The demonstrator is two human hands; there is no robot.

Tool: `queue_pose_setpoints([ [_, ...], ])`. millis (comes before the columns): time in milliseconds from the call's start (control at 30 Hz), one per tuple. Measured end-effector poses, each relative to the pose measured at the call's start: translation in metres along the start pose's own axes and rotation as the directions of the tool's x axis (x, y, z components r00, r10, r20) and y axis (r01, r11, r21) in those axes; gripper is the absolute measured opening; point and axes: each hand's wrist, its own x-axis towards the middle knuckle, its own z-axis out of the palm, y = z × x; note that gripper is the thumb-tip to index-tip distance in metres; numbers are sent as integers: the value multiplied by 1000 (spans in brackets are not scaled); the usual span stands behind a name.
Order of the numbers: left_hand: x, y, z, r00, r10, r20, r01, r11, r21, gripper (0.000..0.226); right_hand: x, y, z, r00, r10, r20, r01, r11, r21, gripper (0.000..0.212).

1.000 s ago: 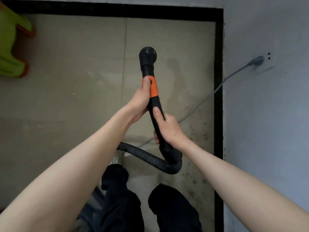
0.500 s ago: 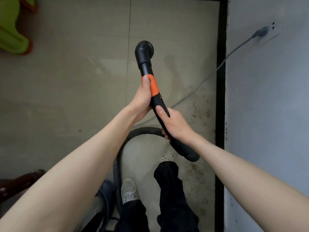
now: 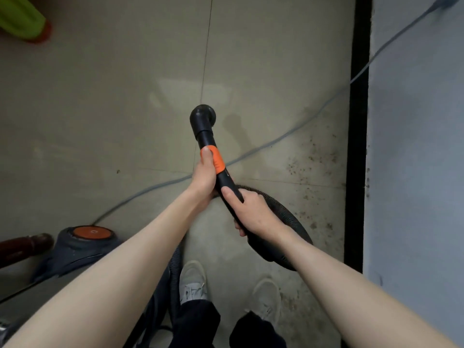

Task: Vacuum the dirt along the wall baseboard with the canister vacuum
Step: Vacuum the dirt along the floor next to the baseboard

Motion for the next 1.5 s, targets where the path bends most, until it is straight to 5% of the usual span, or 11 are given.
queue_pose_setpoints([
  [300, 76, -75, -10, 987, 101, -126, -94, 994, 62, 45, 68, 85, 56, 999, 12, 34, -19, 976, 218, 47],
  [500, 133, -123, -26, 980, 89, -175, -90, 996, -1, 45, 118, 131, 83, 995, -37, 87, 19, 980, 197, 49],
  [733, 171, -143, -42, 957, 191, -219, -160, 976, 149, 51, 147, 152, 114, 995, -65, 82, 42, 965, 260, 53],
  [1500, 183, -119, -19, 995, 86, -49, -89, 994, -56, 50, 182, 154, 82, 988, -155, -7, 155, 979, 131, 48],
])
